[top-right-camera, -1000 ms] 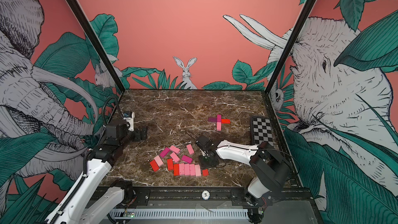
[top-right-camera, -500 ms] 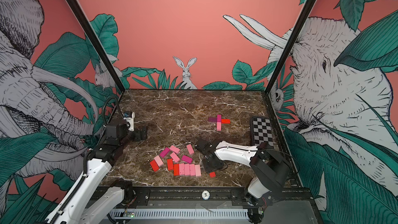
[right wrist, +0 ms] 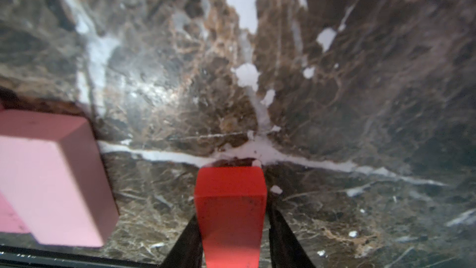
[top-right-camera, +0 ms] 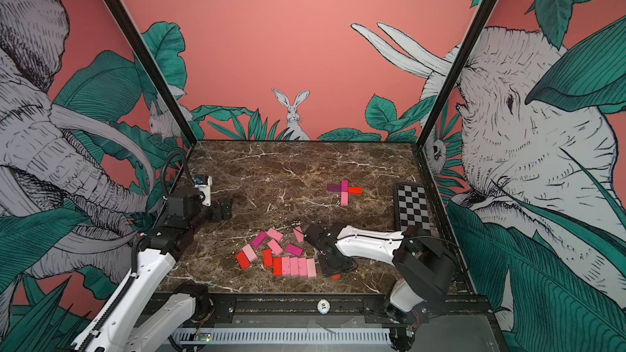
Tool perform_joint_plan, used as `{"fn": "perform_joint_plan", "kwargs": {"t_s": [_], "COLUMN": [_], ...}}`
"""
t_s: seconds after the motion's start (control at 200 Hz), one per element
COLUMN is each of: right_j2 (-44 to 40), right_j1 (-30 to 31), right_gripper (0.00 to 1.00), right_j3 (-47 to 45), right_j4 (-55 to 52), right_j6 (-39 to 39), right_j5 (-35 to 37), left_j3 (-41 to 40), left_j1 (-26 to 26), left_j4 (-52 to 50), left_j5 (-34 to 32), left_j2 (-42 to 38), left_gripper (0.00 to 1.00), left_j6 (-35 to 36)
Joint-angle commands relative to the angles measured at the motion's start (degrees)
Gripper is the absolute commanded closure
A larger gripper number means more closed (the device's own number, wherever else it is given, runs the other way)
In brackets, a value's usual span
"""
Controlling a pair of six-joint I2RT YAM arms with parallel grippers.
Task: Assemble the letter t with building blocks
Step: Pick up the building block from the center of the board.
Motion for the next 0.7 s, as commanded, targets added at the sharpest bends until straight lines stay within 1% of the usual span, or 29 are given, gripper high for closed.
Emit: {"fn": "perform_joint_plan", "kwargs": {"t_s": [0.0,0.085,0.205,0.28,0.435,0.545,0.695], "right_j2": [0.1,0.1,1.4,2.8,7.2,8.5,9.9], "right_j1": [0.6,0.5,0.4,-0.5,-4.8,-7.8,-11.9], "right_gripper": [0.66,0.72,0.74,0.75,0.76,0.81,0.82], "right_j3": [0.2,1.0,3.1,5.8,11.6,14.4,17.0], "right_j4": [-1.7,-1.6,-1.9,-2.8,-3.3,-3.0,-3.2], "right_j6": [0.6,0.4,-0.7,-2.6,-4.4,-4.1,-5.9], "right_j5": [3.0,4.2,6.0,7.1,7.3,7.5,8.1], "left_j3": [0.6,0.6,0.6,0.6,0.6,0.4,0.3], "left_j1": [0.0,0.0,0.0,0.0,0.0,0.1,0.0], "left_j4": [0.0,-0.1,-0.1,-0.1,0.0,0.2,0.6], "left_j5": [0.0,0.0,0.0,0.1,0.5,0.3,0.6], "left_j2": [-0.2,0.0,-0.1,0.1,-0.1,-0.5,-0.7], "left_gripper": [0.01,0.01,0.01,0.01,0.01,0.01,0.01], "left_j6": [-0.4,-0.5,-0.4,-0.5,-0.5,-0.6,-0.6]}}
